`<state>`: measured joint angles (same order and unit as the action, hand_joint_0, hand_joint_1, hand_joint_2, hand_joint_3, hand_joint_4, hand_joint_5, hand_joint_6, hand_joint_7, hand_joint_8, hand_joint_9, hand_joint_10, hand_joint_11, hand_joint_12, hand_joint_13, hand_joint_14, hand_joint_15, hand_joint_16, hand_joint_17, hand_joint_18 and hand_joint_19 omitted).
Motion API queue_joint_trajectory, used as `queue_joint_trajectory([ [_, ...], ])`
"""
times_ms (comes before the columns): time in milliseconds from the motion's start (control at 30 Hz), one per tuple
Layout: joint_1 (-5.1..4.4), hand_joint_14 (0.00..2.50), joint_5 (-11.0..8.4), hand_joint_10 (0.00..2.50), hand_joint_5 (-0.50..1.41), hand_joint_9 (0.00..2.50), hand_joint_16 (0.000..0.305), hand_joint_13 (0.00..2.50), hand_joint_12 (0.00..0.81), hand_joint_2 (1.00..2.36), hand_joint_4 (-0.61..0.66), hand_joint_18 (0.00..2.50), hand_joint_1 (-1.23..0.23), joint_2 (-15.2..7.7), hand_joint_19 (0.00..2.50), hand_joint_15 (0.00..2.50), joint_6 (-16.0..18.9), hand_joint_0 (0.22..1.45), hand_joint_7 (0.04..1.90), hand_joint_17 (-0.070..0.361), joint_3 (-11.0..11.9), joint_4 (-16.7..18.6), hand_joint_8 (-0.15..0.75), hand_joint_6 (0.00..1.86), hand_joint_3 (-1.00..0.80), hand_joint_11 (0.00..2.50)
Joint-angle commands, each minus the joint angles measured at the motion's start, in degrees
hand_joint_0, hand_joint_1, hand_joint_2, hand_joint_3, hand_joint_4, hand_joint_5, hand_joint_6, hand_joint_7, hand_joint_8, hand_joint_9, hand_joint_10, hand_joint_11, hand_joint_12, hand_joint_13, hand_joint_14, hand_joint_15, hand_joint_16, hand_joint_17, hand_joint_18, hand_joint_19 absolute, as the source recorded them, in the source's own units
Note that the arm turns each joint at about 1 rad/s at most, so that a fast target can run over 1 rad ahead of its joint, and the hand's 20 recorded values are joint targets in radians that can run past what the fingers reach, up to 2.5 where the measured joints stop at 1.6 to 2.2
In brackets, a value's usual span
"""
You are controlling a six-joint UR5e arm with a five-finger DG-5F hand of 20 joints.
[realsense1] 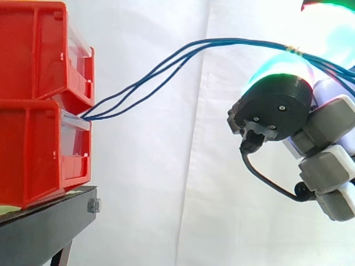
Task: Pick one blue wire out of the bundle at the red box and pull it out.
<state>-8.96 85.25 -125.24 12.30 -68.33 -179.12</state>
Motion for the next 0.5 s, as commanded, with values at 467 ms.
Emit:
queue_joint_trajectory([
  [467, 0.00, 0.02, 0.27, 0.01, -0.15, 1.04, 0.056, 0.95, 0.438, 1.01, 0.09, 0.82, -0.71, 0.00, 0.59, 0.62, 0.01, 0.63, 1.07, 0.125, 0.04, -0.27, 0.357, 0.98, -0.24, 0.82],
])
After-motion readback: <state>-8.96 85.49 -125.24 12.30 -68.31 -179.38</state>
